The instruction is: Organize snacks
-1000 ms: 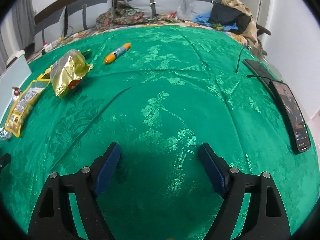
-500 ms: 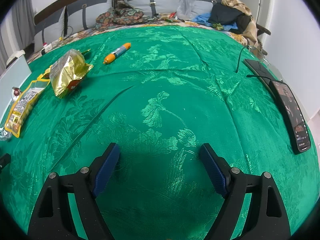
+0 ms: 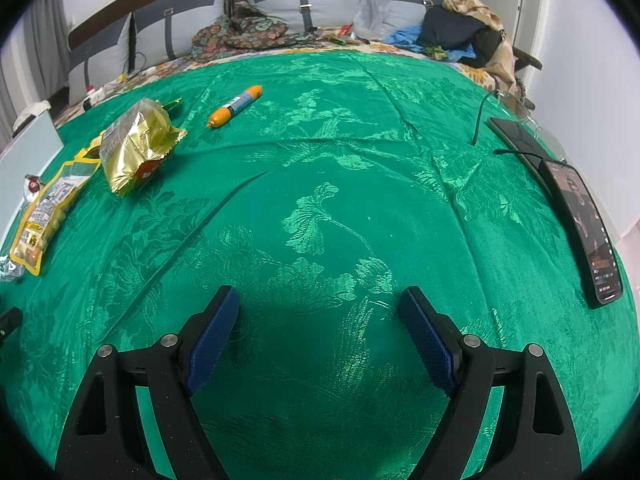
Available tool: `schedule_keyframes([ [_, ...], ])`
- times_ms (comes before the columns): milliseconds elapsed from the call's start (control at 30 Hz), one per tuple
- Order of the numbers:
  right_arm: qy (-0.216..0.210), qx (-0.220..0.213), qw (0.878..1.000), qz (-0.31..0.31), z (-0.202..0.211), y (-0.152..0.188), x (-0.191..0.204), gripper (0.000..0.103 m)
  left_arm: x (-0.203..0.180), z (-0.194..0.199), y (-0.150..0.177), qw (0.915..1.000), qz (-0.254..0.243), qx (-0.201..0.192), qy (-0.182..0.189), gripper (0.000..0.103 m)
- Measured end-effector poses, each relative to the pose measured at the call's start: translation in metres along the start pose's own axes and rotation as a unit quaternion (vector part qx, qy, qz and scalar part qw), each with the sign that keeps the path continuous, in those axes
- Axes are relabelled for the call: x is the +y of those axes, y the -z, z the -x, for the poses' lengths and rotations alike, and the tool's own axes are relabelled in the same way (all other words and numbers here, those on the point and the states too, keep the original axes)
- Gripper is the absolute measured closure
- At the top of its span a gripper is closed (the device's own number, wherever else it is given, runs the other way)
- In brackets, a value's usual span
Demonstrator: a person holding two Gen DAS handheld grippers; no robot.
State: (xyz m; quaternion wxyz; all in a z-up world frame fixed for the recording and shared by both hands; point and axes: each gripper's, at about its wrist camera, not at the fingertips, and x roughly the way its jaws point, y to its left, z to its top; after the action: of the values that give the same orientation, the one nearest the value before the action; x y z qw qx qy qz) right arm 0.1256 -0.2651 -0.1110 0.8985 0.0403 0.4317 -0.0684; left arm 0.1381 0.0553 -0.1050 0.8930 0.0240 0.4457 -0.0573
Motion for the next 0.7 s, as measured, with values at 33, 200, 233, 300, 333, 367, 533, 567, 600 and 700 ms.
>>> schedule_keyframes([
  [33,0.000,0.000,1.000,0.000,0.0000,-0.0002,0.0001,0.017,0.0005,0.0010,-0.0001,1.0000,0.000,0.000,0.000,0.000],
  [200,0.000,0.000,1.000,0.000,0.0002,0.0009,0.0010,0.017,0.0010,0.0021,-0.0002,1.0000,0.000,0.000,0.000,0.000],
  [233,0.000,0.000,1.000,0.000,0.0003,0.0011,0.0008,0.017,0.0011,0.0022,-0.0002,1.0000,0.000,0.000,0.000,0.000],
  [300,0.000,0.000,1.000,0.000,0.0002,0.0009,0.0012,0.017,0.0006,0.0012,-0.0002,1.0000,0.000,0.000,0.000,0.000],
  [333,0.000,0.000,1.000,0.000,0.0003,0.0011,0.0009,0.017,0.0012,0.0024,-0.0002,1.0000,0.000,0.000,0.000,0.000],
  [367,0.000,0.000,1.000,0.000,0.0002,0.0009,0.0012,0.017,0.0002,0.0004,-0.0001,1.0000,0.000,0.000,0.000,0.000],
  [533,-0.001,0.000,1.000,0.000,0.0002,0.0009,0.0012,0.017,0.0015,0.0031,-0.0003,1.0000,0.000,0.000,0.000,0.000],
  [567,-0.001,0.000,1.000,0.000,0.0001,0.0008,0.0013,0.017,0.0005,0.0010,-0.0001,1.0000,0.000,0.000,0.000,0.000],
  [600,-0.001,0.000,1.000,0.000,0.0002,0.0009,0.0012,0.017,0.0006,0.0011,-0.0001,1.0000,0.000,0.000,0.000,0.000],
  [700,-0.001,0.000,1.000,-0.001,0.0002,0.0009,0.0012,0.017,0.0014,0.0029,-0.0003,1.0000,0.000,0.000,0.000,0.000],
])
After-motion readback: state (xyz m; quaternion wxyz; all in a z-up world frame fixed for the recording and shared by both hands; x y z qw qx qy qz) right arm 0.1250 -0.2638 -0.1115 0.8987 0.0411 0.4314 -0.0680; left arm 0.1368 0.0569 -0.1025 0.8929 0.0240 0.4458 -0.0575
